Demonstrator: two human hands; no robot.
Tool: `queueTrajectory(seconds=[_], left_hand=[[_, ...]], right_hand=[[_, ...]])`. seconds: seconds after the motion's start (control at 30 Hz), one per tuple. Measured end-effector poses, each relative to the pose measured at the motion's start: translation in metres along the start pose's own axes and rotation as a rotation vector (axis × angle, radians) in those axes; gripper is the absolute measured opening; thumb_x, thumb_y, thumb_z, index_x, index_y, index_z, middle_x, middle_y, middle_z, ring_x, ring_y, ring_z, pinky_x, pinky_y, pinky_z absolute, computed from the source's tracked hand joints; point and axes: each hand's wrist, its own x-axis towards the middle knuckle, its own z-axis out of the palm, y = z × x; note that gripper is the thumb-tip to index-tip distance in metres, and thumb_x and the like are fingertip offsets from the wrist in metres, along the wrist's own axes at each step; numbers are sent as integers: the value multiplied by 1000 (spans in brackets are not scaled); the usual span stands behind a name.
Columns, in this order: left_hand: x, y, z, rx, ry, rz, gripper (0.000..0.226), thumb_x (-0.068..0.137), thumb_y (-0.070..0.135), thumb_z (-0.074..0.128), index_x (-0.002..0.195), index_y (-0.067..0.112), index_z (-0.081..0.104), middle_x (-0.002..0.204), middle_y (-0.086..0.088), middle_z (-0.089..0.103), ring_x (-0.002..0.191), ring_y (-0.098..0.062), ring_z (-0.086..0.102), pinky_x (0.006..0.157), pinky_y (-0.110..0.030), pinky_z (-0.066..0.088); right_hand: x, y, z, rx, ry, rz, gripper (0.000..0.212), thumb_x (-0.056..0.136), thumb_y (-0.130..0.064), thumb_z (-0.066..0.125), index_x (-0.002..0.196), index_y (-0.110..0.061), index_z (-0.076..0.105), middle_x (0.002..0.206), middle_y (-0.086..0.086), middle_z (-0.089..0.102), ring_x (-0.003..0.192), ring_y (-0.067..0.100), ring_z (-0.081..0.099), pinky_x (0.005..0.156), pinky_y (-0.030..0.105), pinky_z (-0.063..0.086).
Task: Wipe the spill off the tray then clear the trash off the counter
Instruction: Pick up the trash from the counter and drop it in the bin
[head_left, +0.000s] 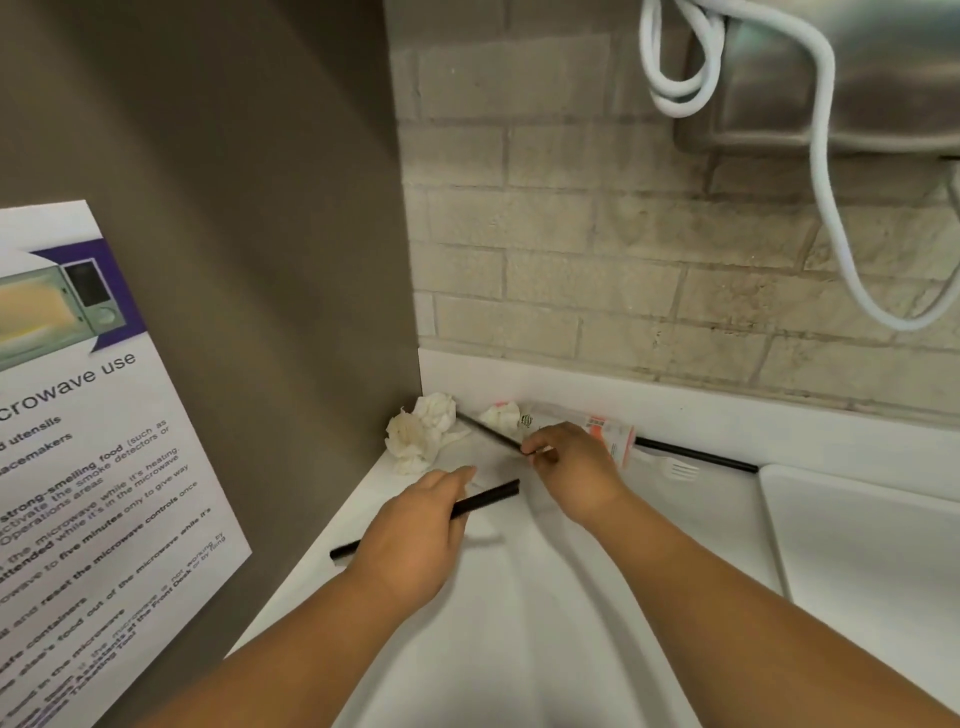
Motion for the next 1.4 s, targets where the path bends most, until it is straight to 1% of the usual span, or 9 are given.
queueTrajectory(seconds=[0.17,0.33,0.53,0.63,0.77,0.93,1.1,1.3,1.4], left_hand=[[12,1,11,55,13,154,67,90,8,48,149,25,21,155,11,19,144,-9,15,117,-22,14],[22,19,28,103,-83,264,76,89,8,46,150,34,8,158,16,3,146,-6,-5,120,-36,8],[27,34,43,43,-63,361,39,85,7,51,117,29,53,131,11,50,142,-11,22,116,-38,19],[26,34,42,-2,-19,358,33,86,9,54,111,30,56,119,13,53,127,-9,38,110,-31,28],[26,36,31,-136,30,339,34,85,5,53,110,27,58,113,14,54,108,-9,48,97,-25,39],[37,45,5,-398,186,112,19,95,20,49,111,28,57,110,12,59,102,-3,56,87,-18,44],[36,49,-19,-583,285,33,14,97,23,47,97,33,57,97,16,63,93,8,56,76,-2,38],[26,42,-28,-750,292,-90,16,96,21,48,98,32,60,94,6,68,96,0,61,80,-15,44],[20,36,-27,-851,284,-156,17,97,21,47,103,28,61,94,4,69,100,-11,64,82,-33,52]], right_hand=[[-36,13,-14,332,120,-25,32,79,4,58,71,-27,66,90,-5,60,88,17,60,84,25,49],[-72,20,-32,594,-10,15,31,79,10,57,69,-17,68,82,-2,62,71,16,61,81,34,52],[-77,32,-54,781,-237,53,23,83,14,51,81,-3,65,73,4,63,70,15,60,72,24,52],[-62,52,-60,539,-149,98,23,85,4,52,83,-11,68,82,-1,66,81,14,62,78,27,52],[-23,91,-67,-141,89,113,23,91,-13,52,106,-21,68,120,0,59,113,18,53,99,28,38],[16,127,-67,-587,-46,103,46,96,-30,45,139,-15,39,146,4,36,136,24,29,108,39,34],[31,126,-62,-704,-168,180,46,97,-37,40,141,-24,34,141,0,42,127,24,40,100,42,37],[29,110,-42,-656,-144,137,40,93,-33,46,130,-19,45,122,4,51,113,25,49,89,38,45],[25,101,-39,-544,-137,196,31,91,-21,48,120,-12,53,115,8,58,106,27,57,83,32,46]])
